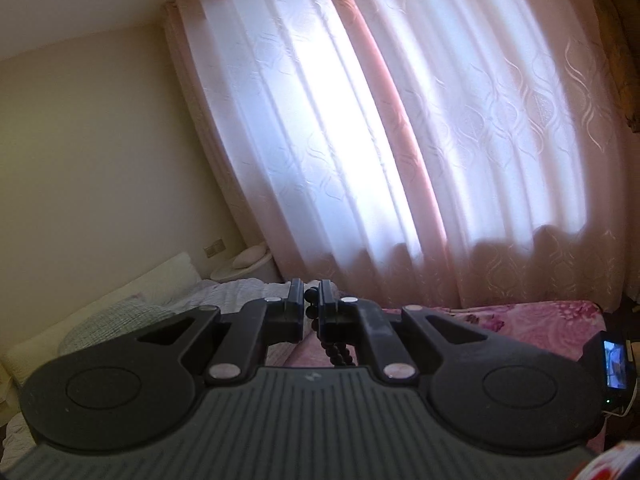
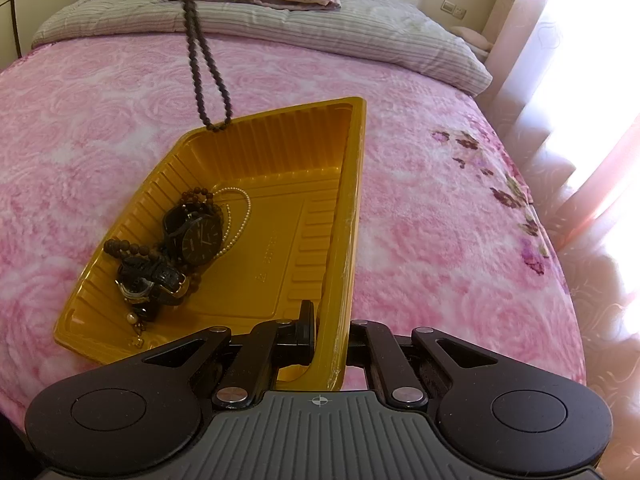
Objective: Organize jewelry
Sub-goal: 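Lower the dark bead necklace into the orange tray and open the left gripper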
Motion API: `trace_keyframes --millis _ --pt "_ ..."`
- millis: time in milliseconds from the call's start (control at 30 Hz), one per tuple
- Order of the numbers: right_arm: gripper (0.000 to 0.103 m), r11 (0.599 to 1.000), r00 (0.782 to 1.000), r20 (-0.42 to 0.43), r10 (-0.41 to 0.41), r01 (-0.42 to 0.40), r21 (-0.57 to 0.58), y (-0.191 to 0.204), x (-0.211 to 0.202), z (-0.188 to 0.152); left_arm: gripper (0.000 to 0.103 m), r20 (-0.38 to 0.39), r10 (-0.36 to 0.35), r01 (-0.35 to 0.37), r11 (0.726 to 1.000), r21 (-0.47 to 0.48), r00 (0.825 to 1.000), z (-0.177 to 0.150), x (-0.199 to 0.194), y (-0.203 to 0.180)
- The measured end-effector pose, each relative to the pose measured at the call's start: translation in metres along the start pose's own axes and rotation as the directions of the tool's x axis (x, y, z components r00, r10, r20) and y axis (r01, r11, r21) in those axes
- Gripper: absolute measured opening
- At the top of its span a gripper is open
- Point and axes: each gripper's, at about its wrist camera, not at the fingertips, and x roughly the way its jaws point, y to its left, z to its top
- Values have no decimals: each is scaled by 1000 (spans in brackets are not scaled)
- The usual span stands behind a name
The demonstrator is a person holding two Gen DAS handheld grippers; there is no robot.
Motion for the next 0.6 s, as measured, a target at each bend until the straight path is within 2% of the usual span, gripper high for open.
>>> trace_keyframes --millis 233,433,600 --pt "6 1000 1000 1 2 -2 -5 1 1 0 6 -93 -86 90 995 39 992 -28 47 -46" --pt "6 1000 1000 1 7 -7 -3 0 1 0 6 -187 -161 174 983 56 969 -55 80 -83" --pt "6 1000 1000 0 7 -7 -3 0 1 0 6 -245 -201 220 974 52 948 -80 93 -100"
